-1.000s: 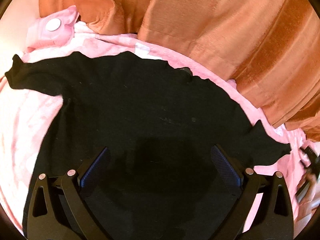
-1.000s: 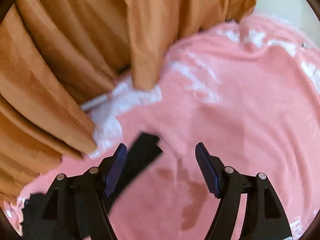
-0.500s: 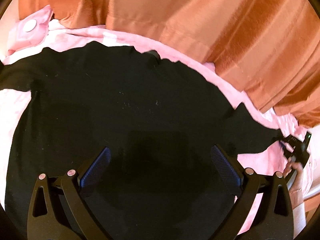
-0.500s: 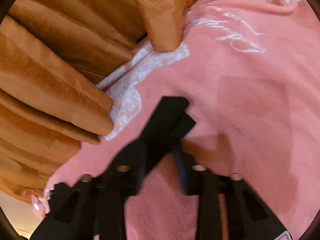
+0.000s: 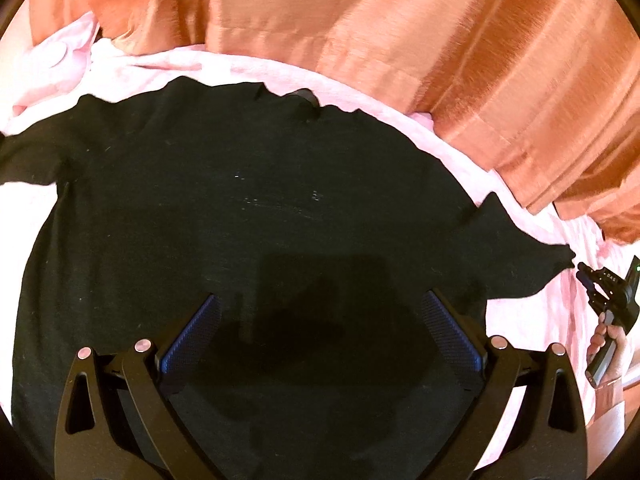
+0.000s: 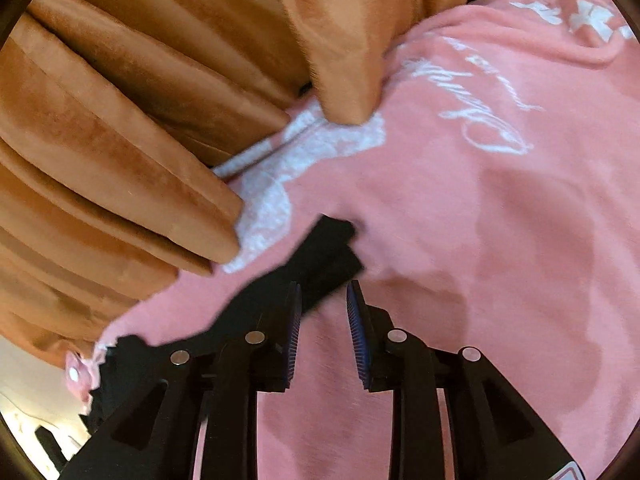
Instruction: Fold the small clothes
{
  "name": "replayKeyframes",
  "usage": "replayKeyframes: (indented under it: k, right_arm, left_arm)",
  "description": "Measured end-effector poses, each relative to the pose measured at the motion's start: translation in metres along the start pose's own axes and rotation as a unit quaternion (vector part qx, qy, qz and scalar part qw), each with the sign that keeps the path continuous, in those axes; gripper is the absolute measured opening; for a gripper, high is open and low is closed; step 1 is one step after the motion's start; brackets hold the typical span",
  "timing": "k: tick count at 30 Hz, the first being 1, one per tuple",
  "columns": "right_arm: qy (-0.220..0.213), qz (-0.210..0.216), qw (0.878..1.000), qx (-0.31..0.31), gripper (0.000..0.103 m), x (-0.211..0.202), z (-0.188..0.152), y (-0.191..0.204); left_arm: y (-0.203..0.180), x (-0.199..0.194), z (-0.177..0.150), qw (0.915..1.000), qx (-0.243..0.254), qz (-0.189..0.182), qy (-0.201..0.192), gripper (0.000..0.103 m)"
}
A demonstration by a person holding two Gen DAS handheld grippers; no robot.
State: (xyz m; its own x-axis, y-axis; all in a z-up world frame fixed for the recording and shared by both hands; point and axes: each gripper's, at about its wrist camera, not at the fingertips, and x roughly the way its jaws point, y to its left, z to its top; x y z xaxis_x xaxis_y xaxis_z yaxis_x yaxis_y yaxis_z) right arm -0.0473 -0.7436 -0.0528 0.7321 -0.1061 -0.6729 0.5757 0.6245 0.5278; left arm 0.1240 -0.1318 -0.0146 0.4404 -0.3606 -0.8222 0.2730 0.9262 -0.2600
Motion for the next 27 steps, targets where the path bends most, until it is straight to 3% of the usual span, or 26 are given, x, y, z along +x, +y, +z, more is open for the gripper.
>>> replayKeyframes:
  k: [3,6,9,10,12,14,18,21,24,27]
  right_arm:
    - [0.004,-0.005,1.0,-0.001,0.026,0.005,-0.001,-0.007]
    - [0.0,0.01,1.0,0.013,0.035,0.012,-0.001,-0.008]
    - [-0.01,0.03,0.999,0.022,0.035,0.024,0.003,-0.001]
    - [-0.011,0.024,0.999,0.025,0.033,0.029,0.004,0.002]
    - [-0.007,0.025,0.999,0.025,0.007,0.033,0.004,0.007]
    - [-0.019,0.022,0.999,0.016,0.007,0.02,0.008,0.016]
    - [-0.079,0.069,0.994,0.016,0.006,-0.056,0.023,0.031]
    - [-0.075,0.022,0.997,0.004,0.006,-0.087,0.013,0.025]
    - [-0.008,-0.053,0.998,0.034,0.006,-0.061,-0.015,-0.012]
    - [0.027,-0.079,0.995,0.06,0.006,-0.043,-0.033,-0.036]
  left_arm:
    - [-0.007,0.002,-0.005,0.9999,0.015,0.004,0.0,0.098]
    - [-0.011,0.006,-0.007,0.9996,0.027,0.01,0.002,0.098]
    - [-0.011,0.01,-0.008,0.9993,0.033,0.017,0.002,0.098]
    - [-0.011,0.011,-0.008,0.9991,0.036,0.021,0.001,0.098]
    - [-0.011,0.014,-0.006,0.9986,0.044,0.03,-0.002,0.098]
    - [-0.009,0.015,-0.004,0.998,0.05,0.039,-0.006,0.098]
    - [-0.001,0.015,0.002,0.9981,0.042,0.043,-0.009,0.098]
    - [-0.002,0.014,0.004,0.9992,0.027,0.028,-0.006,0.098]
    - [-0.016,0.024,0.008,0.9996,0.022,-0.005,0.014,0.098]
    - [-0.045,0.028,0.022,0.9995,0.024,-0.019,0.012,0.098]
